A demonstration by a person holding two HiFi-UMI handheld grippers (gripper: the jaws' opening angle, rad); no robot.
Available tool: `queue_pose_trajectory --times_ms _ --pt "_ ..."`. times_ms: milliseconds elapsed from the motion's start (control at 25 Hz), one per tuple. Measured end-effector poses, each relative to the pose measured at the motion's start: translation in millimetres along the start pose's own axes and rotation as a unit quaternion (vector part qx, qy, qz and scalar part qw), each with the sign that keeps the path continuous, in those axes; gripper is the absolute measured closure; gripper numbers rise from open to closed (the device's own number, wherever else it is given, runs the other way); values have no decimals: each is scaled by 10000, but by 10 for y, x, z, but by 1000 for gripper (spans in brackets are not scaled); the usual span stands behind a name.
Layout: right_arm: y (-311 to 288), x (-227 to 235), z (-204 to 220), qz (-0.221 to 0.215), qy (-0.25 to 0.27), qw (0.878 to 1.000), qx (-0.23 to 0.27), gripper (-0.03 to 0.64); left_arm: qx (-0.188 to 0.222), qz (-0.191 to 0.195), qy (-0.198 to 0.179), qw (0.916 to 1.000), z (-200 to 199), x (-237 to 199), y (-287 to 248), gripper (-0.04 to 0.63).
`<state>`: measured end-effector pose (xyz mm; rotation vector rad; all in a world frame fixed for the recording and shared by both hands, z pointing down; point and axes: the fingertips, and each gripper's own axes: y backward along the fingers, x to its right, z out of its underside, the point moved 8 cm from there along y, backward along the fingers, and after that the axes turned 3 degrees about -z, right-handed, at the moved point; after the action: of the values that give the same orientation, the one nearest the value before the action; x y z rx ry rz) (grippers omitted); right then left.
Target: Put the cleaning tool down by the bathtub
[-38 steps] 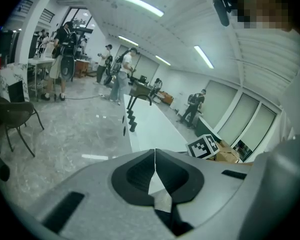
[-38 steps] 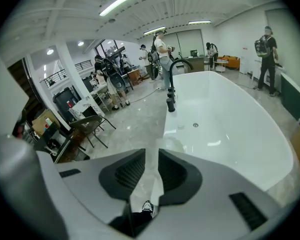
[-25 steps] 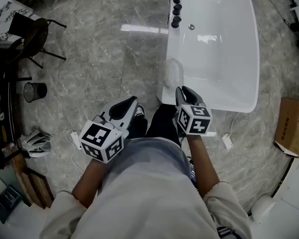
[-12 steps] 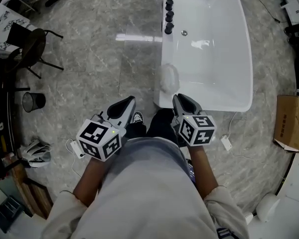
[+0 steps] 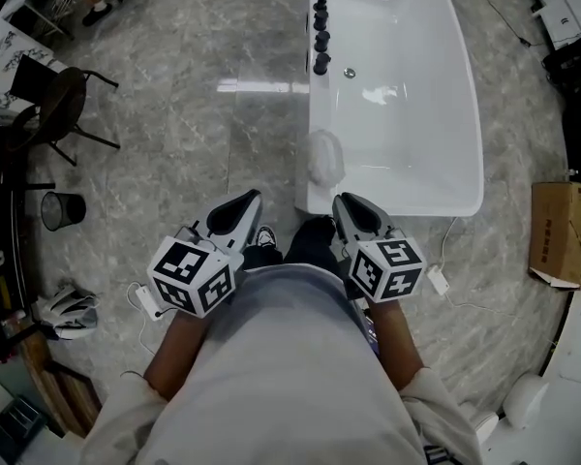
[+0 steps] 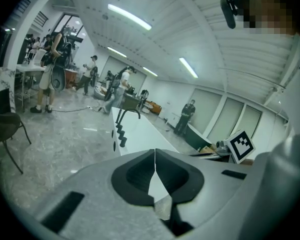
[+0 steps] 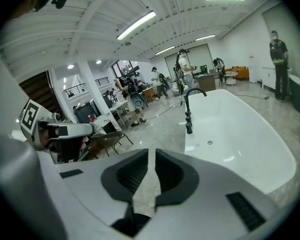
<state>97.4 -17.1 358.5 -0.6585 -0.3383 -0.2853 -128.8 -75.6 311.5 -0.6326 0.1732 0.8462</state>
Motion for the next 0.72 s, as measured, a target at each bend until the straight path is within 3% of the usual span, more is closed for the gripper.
queue_pose_trajectory --times_ms 480,720 --pt "314 -247 -31 140 126 9989 423 603 103 272 -170 9994 -37 27 121 586" --pt "400 -277 -30 3 -9 9990 444 606 136 408 -229 9988 -66 57 137 586"
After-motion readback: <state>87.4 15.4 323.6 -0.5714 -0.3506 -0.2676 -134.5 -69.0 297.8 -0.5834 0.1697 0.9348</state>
